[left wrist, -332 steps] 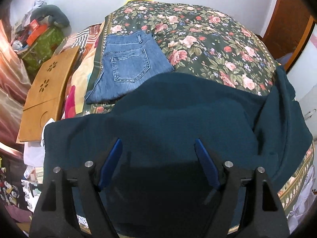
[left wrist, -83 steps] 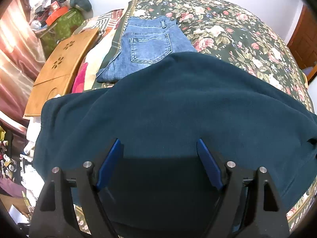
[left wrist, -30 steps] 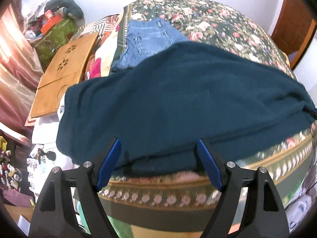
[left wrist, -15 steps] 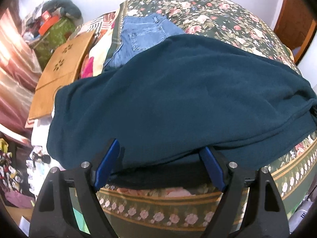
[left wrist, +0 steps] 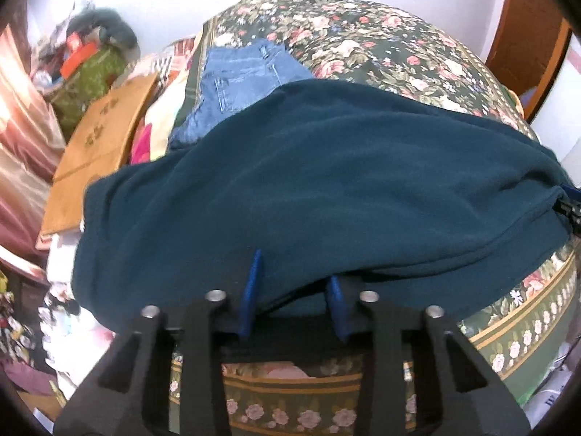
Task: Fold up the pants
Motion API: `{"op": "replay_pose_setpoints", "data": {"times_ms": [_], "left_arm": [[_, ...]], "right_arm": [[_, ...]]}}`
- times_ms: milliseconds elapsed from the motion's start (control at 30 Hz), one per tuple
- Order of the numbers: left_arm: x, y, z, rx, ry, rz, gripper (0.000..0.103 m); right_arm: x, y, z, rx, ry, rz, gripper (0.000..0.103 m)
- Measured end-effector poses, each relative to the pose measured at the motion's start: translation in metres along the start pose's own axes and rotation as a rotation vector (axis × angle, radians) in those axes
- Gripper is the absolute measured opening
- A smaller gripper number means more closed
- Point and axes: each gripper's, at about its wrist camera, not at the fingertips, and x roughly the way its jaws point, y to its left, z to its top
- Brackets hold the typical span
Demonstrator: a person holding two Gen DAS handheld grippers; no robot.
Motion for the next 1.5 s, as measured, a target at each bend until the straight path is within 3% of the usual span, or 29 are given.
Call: {"op": "replay_pose_setpoints", "data": {"times_ms": [67,133,367,467,600,700,800,967,1067,1133,1200,1500], "left_arm": [[-0.001,-0.003,0.0,0.001,-0.008,0.022,0.028],[-0.003,-0.001,0.002,-0.009,-0.015,0.025,0.025],[-0.028,0.014,0.005,-0.062,-0.068,-0.003,0.021],[-0.038,0.011,-0.003,-0.036,-0.085,-0.022,0.02],[-0.036,0.008,-0.019,-0.027,-0.038,-0.063,0.02],[-0.031,0.009,-0.031,-0.031,0.006,-0.07,0.021],[-0.039,0.012,-0.037,-0.038,0.009,-0.078,0.021],[-0.058,0.036,-0.038,-0.099,-0.022,-0.085,0.021],[-0.065,0.05,-0.03,-0.139,-0.047,-0.064,0.027],[-0.065,0.058,-0.022,-0.166,-0.058,-0.022,0.042],[-0.06,0.062,-0.013,-0.191,-0.058,0.011,0.05],[-0.009,0.064,0.005,-0.248,0.054,0.042,0.053]], "right_arm": [[0.0,0.003,-0.003,0.009,-0.001,0.024,0.026],[-0.002,0.003,-0.006,0.029,-0.006,0.049,0.014],[-0.03,0.0,-0.018,0.063,-0.075,0.075,0.011],[-0.04,-0.001,-0.025,0.077,-0.093,0.078,0.011],[-0.032,-0.002,-0.034,0.091,-0.067,0.073,0.011],[-0.03,0.001,-0.037,0.094,-0.069,0.053,0.013],[-0.037,-0.002,-0.039,0.132,-0.063,0.053,0.022],[-0.06,-0.016,-0.05,0.177,-0.093,0.011,0.048],[-0.074,-0.038,-0.059,0.237,-0.129,-0.024,0.048],[-0.081,-0.058,-0.065,0.302,-0.149,-0.054,0.048],[-0.084,-0.082,-0.072,0.382,-0.161,-0.076,0.048],[-0.064,-0.163,-0.096,0.682,-0.151,-0.137,0.048]]}}
